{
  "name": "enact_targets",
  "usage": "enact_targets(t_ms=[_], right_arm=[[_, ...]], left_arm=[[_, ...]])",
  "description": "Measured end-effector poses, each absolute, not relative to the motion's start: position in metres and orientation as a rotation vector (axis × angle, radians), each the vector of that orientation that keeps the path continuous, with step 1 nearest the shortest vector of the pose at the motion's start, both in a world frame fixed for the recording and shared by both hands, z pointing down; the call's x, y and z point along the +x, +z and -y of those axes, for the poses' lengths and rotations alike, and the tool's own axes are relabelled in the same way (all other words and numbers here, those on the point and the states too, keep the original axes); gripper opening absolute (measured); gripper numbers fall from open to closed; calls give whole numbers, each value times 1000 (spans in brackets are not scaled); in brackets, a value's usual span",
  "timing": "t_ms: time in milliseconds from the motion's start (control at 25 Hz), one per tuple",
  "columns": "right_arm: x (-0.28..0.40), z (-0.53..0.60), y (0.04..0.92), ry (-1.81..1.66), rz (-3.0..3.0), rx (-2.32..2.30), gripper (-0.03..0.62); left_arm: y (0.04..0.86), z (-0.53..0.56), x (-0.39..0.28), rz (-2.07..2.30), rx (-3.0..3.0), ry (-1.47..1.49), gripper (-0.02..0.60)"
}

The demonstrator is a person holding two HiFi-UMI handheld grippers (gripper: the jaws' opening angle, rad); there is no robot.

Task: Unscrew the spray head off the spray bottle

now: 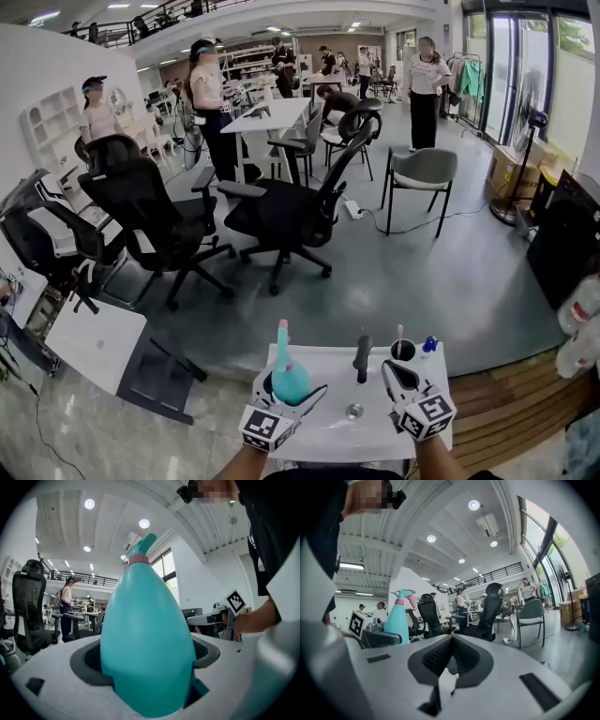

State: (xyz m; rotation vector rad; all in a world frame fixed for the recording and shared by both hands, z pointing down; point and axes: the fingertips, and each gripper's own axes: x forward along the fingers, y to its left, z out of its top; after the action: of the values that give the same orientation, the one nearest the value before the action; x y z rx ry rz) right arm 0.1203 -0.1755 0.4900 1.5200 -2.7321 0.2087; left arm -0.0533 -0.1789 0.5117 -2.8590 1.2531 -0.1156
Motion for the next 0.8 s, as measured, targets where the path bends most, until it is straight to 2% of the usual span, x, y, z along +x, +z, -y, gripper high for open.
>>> enact_targets(t_ms=[800], right_arm=[[120,179,488,186,2735,1542,6]], left_arm=[[514,178,-52,-1254,-2841,-155,456]])
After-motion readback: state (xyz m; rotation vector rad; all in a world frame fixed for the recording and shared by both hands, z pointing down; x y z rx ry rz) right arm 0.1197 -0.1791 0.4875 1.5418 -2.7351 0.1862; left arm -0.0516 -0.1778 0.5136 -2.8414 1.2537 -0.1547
